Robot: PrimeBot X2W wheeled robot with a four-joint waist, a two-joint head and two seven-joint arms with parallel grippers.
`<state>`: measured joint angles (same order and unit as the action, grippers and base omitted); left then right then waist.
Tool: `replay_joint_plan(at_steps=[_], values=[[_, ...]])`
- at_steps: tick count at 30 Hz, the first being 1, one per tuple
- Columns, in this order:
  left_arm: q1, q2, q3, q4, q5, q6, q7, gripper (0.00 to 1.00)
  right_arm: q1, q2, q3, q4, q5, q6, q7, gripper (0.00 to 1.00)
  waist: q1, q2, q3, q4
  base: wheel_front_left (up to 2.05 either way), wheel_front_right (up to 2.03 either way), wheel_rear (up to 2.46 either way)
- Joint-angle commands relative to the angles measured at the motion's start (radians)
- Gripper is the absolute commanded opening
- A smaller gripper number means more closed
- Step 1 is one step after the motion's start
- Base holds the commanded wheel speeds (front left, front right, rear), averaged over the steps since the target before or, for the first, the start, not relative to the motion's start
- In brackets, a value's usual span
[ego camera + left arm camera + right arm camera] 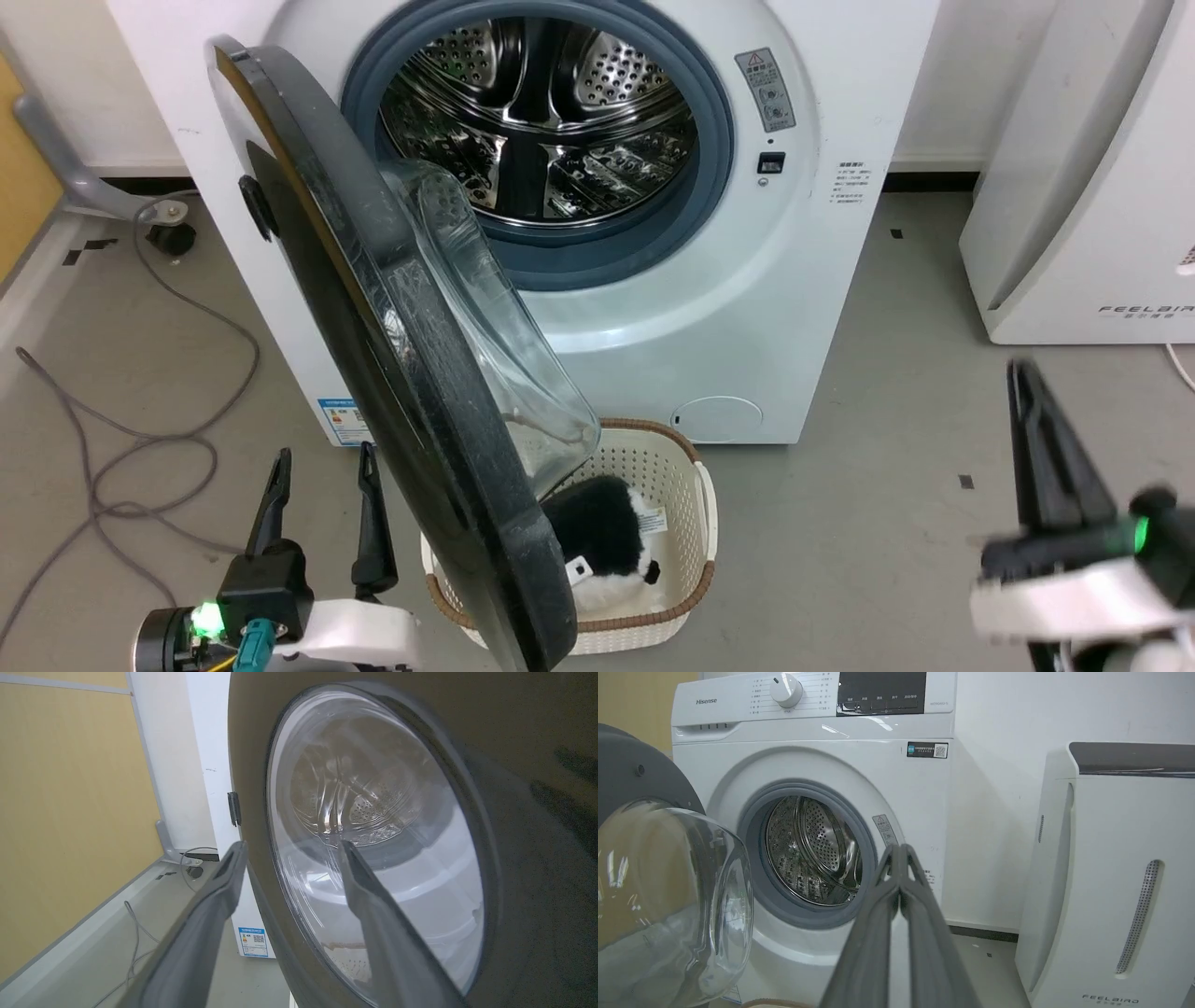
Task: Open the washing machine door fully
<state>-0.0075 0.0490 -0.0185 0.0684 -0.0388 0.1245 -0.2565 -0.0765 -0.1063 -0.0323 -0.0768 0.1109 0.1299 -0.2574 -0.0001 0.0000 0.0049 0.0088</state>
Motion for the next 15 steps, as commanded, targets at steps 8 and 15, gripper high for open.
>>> replay_joint_plan(at_steps=[8, 15], values=[[0.023, 0.001, -0.006, -0.006, -0.007, 0.007, -0.005, 1.0, 0.151, 0.051, -0.024, 0.021, -0.009, 0.001, -0.004, 0.0, 0.0001, 0.0, -0.004, 0.003, 0.0, 0.0, 0.0], [0.025, 0.001, -0.012, 0.006, -0.012, 0.005, -0.005, 1.0, 0.187, 0.056, -0.032, 0.067, 0.002, 0.001, -0.004, 1.0, 0.0001, 0.0, -0.009, 0.01, 0.0, 0.0, 0.0]])
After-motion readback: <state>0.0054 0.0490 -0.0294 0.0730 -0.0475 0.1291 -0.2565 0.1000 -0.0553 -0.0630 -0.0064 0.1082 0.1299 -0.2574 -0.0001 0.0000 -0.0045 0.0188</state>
